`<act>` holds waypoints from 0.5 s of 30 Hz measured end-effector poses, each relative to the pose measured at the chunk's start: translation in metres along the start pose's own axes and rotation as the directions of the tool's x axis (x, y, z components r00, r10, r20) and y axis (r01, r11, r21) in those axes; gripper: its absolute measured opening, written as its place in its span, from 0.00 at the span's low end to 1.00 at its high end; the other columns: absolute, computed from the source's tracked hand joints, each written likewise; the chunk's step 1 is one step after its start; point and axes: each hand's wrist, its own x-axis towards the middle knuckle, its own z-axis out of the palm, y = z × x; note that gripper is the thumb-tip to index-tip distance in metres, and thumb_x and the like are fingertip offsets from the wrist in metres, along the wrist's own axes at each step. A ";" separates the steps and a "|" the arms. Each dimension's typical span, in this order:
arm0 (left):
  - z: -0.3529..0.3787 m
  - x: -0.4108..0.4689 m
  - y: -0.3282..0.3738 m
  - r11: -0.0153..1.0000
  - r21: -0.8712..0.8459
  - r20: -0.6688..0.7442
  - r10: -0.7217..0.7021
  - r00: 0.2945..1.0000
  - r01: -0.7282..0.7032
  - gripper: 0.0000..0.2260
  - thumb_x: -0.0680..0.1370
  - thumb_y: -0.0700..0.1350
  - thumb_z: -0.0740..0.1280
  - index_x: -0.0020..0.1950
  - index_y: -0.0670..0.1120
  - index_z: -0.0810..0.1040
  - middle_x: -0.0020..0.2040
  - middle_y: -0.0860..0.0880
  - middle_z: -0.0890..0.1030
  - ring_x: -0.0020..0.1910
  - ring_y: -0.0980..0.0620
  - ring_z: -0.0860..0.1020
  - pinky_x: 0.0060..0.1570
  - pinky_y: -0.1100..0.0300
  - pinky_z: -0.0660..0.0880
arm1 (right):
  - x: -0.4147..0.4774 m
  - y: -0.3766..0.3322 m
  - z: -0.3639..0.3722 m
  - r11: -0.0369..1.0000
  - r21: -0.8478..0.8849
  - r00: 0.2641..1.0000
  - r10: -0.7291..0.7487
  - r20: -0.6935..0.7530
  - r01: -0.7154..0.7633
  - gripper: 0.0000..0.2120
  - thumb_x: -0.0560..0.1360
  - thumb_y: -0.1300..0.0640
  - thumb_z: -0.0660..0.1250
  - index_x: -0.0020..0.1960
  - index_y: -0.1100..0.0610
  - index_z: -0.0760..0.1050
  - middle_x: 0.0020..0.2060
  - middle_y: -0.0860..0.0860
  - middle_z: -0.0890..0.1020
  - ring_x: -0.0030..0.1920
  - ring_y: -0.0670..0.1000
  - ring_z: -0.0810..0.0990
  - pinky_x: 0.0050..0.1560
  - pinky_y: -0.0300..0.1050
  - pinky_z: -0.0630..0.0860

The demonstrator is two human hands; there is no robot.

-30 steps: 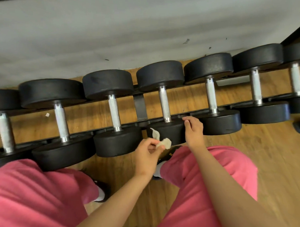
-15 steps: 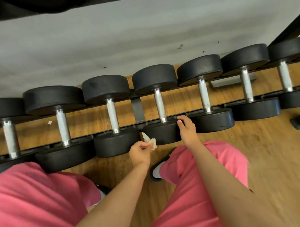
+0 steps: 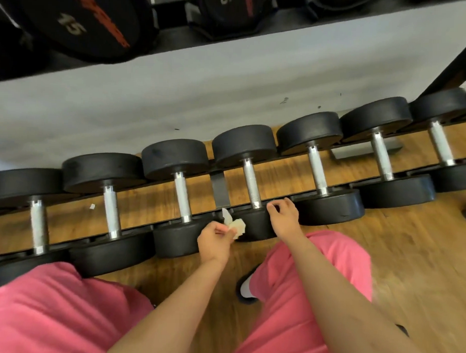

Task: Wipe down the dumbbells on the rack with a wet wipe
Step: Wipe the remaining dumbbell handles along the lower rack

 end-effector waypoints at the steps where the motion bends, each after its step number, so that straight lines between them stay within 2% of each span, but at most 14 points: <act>1: -0.006 -0.002 0.008 0.999 0.003 0.009 0.046 0.999 -0.046 0.05 0.74 0.39 0.73 0.42 0.43 0.78 0.43 0.50 0.80 0.44 0.54 0.79 0.43 0.66 0.74 | -0.004 -0.003 0.001 0.999 -0.051 1.000 -0.014 -0.013 0.013 0.17 0.82 0.51 0.59 0.66 0.59 0.73 0.76 0.58 0.59 0.77 0.55 0.52 0.75 0.47 0.50; 4: -0.021 -0.005 0.032 0.981 0.028 -0.004 0.190 0.982 -0.190 0.04 0.76 0.40 0.71 0.48 0.44 0.77 0.46 0.51 0.78 0.45 0.57 0.76 0.41 0.71 0.70 | -0.022 -0.015 0.003 0.950 -0.261 0.979 -0.192 -0.063 0.169 0.21 0.82 0.50 0.60 0.69 0.62 0.70 0.75 0.59 0.61 0.76 0.58 0.54 0.76 0.50 0.52; 8: -0.042 -0.006 0.053 0.936 0.080 -0.012 0.345 0.938 -0.343 0.12 0.77 0.40 0.70 0.59 0.47 0.75 0.49 0.52 0.77 0.48 0.56 0.76 0.44 0.71 0.71 | -0.045 -0.036 -0.005 0.857 -0.359 0.899 -0.427 -0.096 0.369 0.20 0.81 0.53 0.61 0.71 0.59 0.69 0.76 0.56 0.61 0.78 0.55 0.53 0.76 0.51 0.54; 10: -0.053 -0.003 0.056 0.897 0.166 0.016 0.414 0.910 -0.410 0.13 0.77 0.41 0.69 0.61 0.46 0.76 0.51 0.52 0.77 0.49 0.56 0.76 0.47 0.71 0.70 | -0.054 -0.047 -0.012 0.802 -0.423 0.863 -0.498 -0.087 0.421 0.21 0.81 0.53 0.61 0.72 0.59 0.68 0.76 0.55 0.61 0.78 0.54 0.53 0.76 0.51 0.54; 12: -0.069 0.000 0.060 0.843 0.246 0.060 0.479 0.876 -0.478 0.11 0.78 0.41 0.68 0.60 0.45 0.78 0.53 0.53 0.76 0.50 0.56 0.75 0.46 0.72 0.68 | -0.062 -0.059 -0.020 0.755 -0.481 0.837 -0.542 -0.073 0.447 0.22 0.81 0.53 0.60 0.73 0.60 0.67 0.76 0.56 0.62 0.77 0.55 0.54 0.76 0.50 0.54; 15: -0.094 0.006 0.067 0.804 0.269 0.065 0.533 0.843 -0.530 0.09 0.78 0.41 0.68 0.59 0.45 0.79 0.51 0.53 0.74 0.51 0.53 0.76 0.46 0.70 0.69 | -0.070 -0.081 -0.030 0.700 -0.543 0.817 -0.575 -0.043 0.464 0.22 0.82 0.53 0.59 0.73 0.60 0.66 0.75 0.55 0.63 0.77 0.54 0.56 0.75 0.48 0.55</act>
